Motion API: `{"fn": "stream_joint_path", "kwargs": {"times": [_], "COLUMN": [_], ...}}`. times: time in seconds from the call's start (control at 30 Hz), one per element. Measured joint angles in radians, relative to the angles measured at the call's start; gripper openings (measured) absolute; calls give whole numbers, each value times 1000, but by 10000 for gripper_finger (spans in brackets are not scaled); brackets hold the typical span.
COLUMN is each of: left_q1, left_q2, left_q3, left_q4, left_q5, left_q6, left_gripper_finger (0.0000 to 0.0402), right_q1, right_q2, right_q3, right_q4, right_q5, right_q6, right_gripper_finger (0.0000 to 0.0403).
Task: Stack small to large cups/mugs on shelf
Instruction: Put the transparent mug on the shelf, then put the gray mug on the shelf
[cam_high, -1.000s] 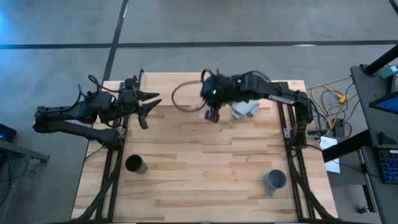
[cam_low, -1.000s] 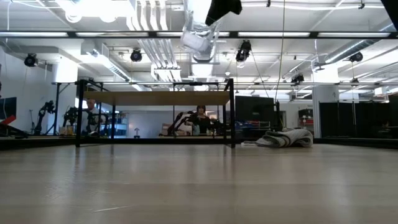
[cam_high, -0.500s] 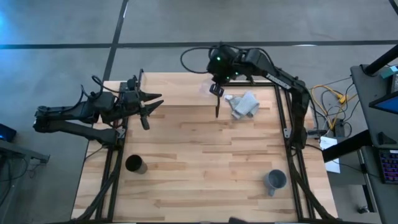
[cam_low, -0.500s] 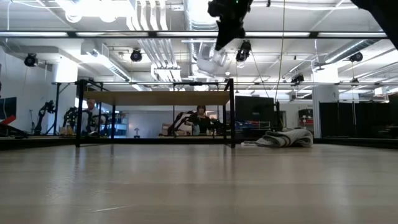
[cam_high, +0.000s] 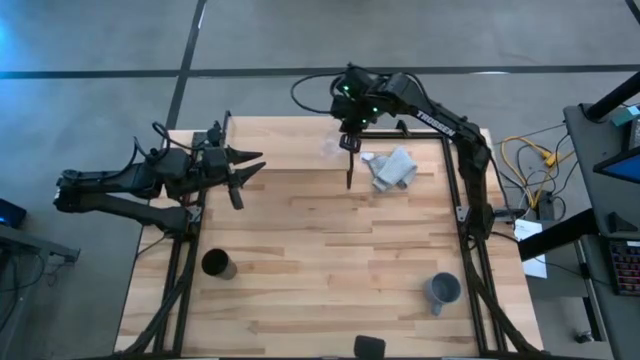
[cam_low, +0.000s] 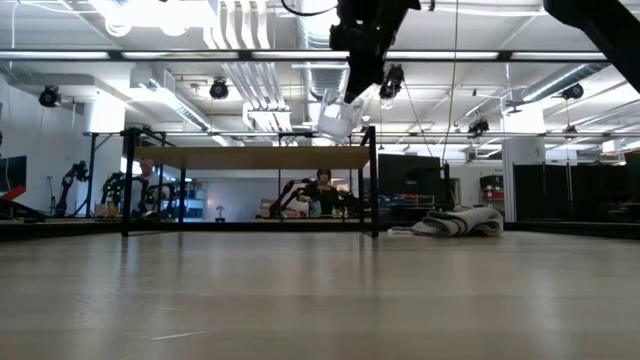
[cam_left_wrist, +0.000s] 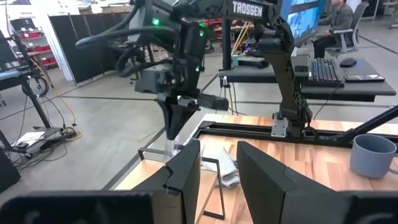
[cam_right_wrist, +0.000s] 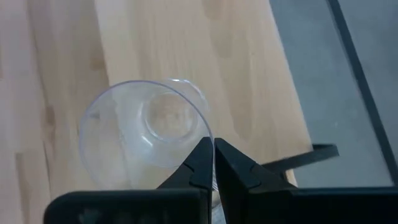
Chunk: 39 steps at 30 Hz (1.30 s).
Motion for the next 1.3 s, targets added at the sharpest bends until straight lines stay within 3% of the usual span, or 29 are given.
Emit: {"fn": "stream_joint_path", "kwargs": {"times": [0.57,0.87,1.0,1.17,1.3], "left_q1": [0,0,0,0,0], "left_q2": [10,9,9,10,9], "left_q3": [0,0,0,0,-1], "left_q4": [-1,8,7,7,6], "left_q5": [0,0,0,0,0], "left_q6": [0,0,0,0,0], "left_gripper_finger": [93,93,93,93,93], "right_q1": [-5,-7,-7,-6,10], "right_q2": [25,25,25,20,11], "right_q3": [2,2,2,2,42], "right_q4": [34,40,100,210,142], "right_q5": [51,54,104,122,122], "right_q6": [-66,-49,-44,-2,105], "right_gripper_finger": [12,71,97,106,100]}}
